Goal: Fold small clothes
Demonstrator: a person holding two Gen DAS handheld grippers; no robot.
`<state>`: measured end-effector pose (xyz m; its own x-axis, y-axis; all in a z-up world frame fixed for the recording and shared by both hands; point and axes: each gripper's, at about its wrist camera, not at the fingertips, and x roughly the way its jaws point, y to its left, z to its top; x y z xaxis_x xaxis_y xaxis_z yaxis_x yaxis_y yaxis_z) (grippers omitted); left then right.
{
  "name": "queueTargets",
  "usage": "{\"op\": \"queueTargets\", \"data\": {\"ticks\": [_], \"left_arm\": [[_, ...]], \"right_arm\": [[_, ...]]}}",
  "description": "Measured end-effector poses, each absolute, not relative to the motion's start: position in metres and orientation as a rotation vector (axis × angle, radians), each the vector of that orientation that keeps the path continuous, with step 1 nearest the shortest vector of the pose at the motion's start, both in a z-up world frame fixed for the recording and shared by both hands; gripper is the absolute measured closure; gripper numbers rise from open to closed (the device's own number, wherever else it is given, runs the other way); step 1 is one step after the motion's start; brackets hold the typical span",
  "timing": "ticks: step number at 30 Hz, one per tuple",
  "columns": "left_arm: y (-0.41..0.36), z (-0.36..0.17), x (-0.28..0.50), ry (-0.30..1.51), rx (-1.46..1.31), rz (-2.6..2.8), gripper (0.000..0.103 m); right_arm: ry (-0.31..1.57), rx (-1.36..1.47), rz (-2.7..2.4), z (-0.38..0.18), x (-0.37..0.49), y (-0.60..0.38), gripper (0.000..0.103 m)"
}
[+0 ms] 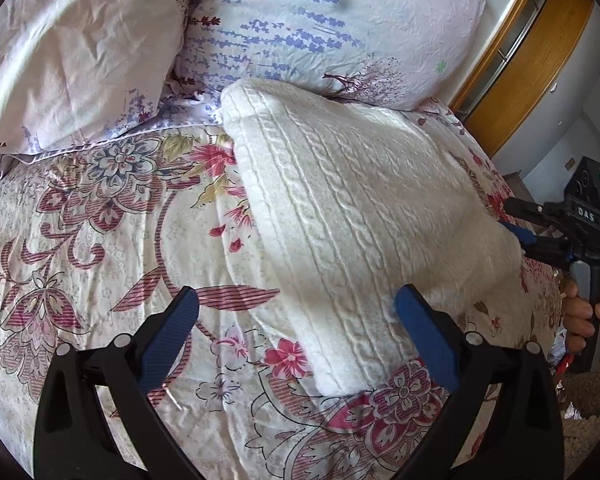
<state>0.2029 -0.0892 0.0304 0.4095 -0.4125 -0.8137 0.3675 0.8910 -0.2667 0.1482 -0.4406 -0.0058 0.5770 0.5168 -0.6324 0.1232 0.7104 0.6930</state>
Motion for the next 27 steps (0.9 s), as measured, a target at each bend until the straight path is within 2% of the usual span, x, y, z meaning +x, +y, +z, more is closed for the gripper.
{"op": "queueTargets", "data": {"ticks": [7, 10, 13, 15, 21, 25, 27], "left_arm": [[-0.090, 0.016, 0.205, 1.088, -0.054, -0.446, 0.003], [-0.086, 0.009, 0.206, 1.099, -0.085, -0.441, 0.002], [-0.088, 0.007, 0.206, 1.086, -0.068, -0.438, 0.002], [-0.089, 0.007, 0.205, 1.077, -0.058, -0.440, 0.002], [-0.091, 0.027, 0.204, 1.051, -0.019, -0.420, 0.002], [-0.090, 0.043, 0.218, 1.041, -0.068, -0.431, 0.003], [-0.092, 0.046, 0.229, 1.051, -0.080, -0.430, 0.003]], "right_arm": [[0.989, 0.351, 0.159, -0.012, 0.133, -0.391, 0.046], [0.976, 0.283, 0.128, -0.017, 0.130, -0.382, 0.045], [0.958, 0.252, 0.123, -0.019, 0.127, -0.384, 0.038], [0.946, 0.217, 0.110, -0.021, 0.130, -0.383, 0.030], [0.935, 0.267, 0.103, -0.010, 0.135, -0.392, 0.027], [0.906, 0.429, 0.136, 0.009, 0.144, -0.412, 0.027], [0.904, 0.521, 0.161, 0.015, 0.152, -0.421, 0.022]]}}
